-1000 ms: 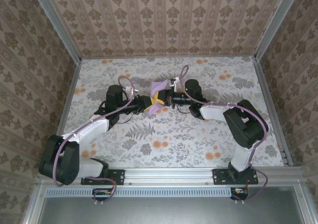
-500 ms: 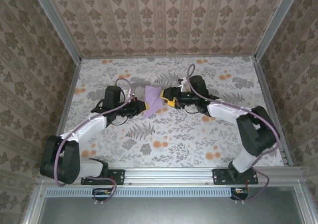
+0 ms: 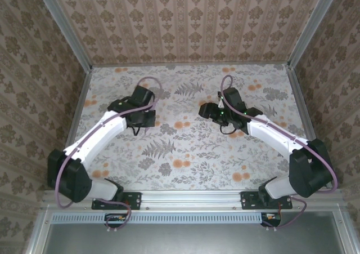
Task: Fold a paper plane with a square sheet of paper (pick it up from the middle)
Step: Turn over the paper at the center of the table.
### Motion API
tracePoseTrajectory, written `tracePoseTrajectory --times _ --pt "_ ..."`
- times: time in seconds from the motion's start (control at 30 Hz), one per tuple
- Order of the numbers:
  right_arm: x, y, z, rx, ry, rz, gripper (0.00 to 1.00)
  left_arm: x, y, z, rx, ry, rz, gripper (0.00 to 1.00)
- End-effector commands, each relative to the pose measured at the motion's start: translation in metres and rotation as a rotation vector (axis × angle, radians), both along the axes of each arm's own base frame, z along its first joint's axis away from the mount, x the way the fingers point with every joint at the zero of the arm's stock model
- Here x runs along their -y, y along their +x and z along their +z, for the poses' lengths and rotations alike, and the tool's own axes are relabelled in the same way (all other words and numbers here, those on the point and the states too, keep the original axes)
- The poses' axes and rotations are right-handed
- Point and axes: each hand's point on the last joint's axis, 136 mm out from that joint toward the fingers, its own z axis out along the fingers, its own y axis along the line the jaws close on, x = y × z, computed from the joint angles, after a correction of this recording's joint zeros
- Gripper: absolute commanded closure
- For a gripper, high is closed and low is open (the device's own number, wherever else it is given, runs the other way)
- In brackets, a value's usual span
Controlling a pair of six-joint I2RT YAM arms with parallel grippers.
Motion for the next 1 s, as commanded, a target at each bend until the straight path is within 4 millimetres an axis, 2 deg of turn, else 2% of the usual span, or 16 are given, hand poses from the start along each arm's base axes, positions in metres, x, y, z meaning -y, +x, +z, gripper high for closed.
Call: tracePoseTrajectory --times 0.0,0.1,0.2,0.23,0.27,0.33,0.4,0.5,0.6,0.67,0.7,0.8,0.97 --pt "0.016 -0.008 -0.013 -0.019 -0.08 -0.026 0.33 -0.035 -0.005 -0.008 -0.025 0.34 0.012 0.99" --pt "0.024 -0.01 -0.02 -0.026 -0.101 -0.063 0.34 -0.013 0.001 -0.02 -0.037 0.377 -0.003 1.0" --pt "0.031 -0.012 -0.032 -0.04 -0.115 -0.104 0.34 0.028 0.007 -0.04 -0.06 0.303 -0.038 0.96" --pt "0.033 -0.013 -0.024 -0.017 -0.101 -0.113 0.34 0.043 0.007 -0.047 -0.076 0.26 -0.05 0.92" --pt "0.033 -0.014 -0.025 -0.017 -0.099 -0.117 0.34 0.057 0.008 -0.053 -0.091 0.213 -0.061 0.89" --pt "0.035 -0.016 -0.029 -0.024 -0.102 -0.12 0.34 0.087 0.009 -0.063 -0.126 0.087 -0.085 0.74" --pt "0.036 -0.018 -0.033 -0.035 -0.107 -0.117 0.35 0.109 0.011 -0.067 -0.142 -0.024 -0.096 0.62" --pt "0.035 -0.022 -0.038 -0.045 -0.097 -0.119 0.36 0.126 0.014 -0.061 -0.144 -0.159 -0.103 0.48" --pt "0.027 -0.025 -0.042 -0.047 -0.067 -0.101 0.38 0.122 0.021 -0.048 -0.116 -0.279 -0.07 0.36" --pt "0.013 -0.026 -0.044 -0.043 -0.058 -0.066 0.41 0.112 0.026 -0.041 -0.098 -0.348 -0.03 0.31" --pt "0.005 -0.028 -0.051 -0.06 -0.068 -0.048 0.42 0.103 0.028 -0.04 -0.093 -0.37 -0.003 0.29" --pt "-0.031 -0.03 -0.057 -0.07 -0.066 0.03 0.48 0.069 0.032 -0.043 -0.089 -0.38 0.085 0.25" --pt "-0.108 -0.037 -0.056 -0.07 -0.028 0.171 0.56 0.015 0.03 -0.048 -0.062 -0.41 0.205 0.13"
